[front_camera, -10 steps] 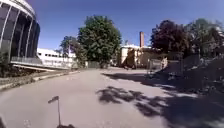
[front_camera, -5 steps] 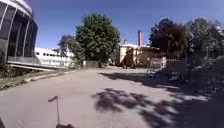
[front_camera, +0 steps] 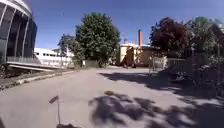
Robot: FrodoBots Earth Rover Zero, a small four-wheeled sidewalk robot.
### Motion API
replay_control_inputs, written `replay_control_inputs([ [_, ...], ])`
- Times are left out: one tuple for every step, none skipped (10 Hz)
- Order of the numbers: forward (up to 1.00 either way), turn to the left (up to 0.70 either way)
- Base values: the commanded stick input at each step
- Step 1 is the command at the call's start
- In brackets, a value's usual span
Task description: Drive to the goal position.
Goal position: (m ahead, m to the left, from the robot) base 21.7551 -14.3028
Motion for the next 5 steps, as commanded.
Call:
replay_control_inputs([
  [0.60,0.00],
  [0.60,0.00],
  [0.60,0.00],
  [0.60,0.00],
  [0.60,0.00],
])
